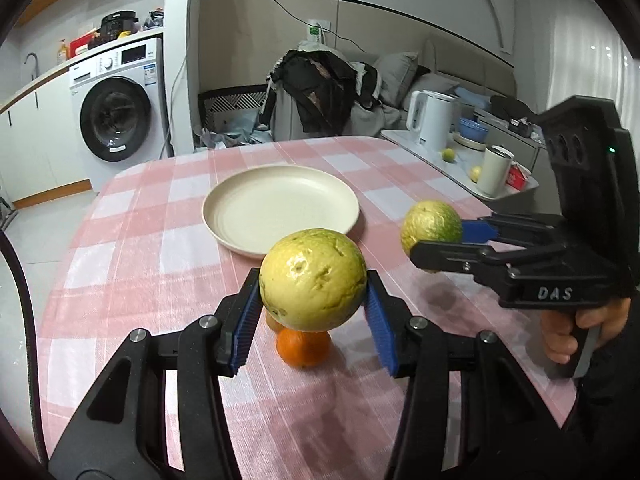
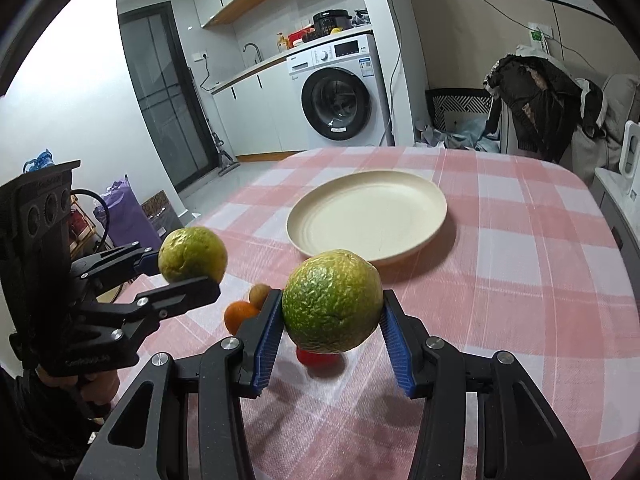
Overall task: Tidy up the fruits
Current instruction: 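Carry the yellow grapefruit onto the plate with the left tool while the right tool places the green citrus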
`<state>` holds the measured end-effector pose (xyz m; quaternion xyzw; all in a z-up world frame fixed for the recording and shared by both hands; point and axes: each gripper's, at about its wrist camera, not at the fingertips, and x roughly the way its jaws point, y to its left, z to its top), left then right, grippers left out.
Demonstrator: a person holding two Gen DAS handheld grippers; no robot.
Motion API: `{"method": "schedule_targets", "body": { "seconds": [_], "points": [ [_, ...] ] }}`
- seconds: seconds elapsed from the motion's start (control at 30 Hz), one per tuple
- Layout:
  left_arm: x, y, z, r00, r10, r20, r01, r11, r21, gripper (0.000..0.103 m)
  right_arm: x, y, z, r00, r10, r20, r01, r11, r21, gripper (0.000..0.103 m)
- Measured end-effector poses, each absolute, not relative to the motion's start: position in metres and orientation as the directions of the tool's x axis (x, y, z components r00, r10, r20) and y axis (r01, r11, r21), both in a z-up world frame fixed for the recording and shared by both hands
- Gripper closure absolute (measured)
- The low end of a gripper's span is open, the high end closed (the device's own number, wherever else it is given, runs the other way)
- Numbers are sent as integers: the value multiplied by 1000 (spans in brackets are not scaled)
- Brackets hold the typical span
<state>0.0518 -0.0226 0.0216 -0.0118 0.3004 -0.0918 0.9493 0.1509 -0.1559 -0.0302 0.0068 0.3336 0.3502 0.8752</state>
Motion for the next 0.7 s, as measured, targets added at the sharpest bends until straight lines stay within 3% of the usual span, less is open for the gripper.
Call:
{"method": "schedule_targets", "body": {
  "seconds": [0.7],
  "points": [
    [112, -9, 26, 822, -90, -563, 64, 996, -65, 56, 190, -151, -14, 583, 613, -533, -587, 771, 245, 54]
  ]
}}
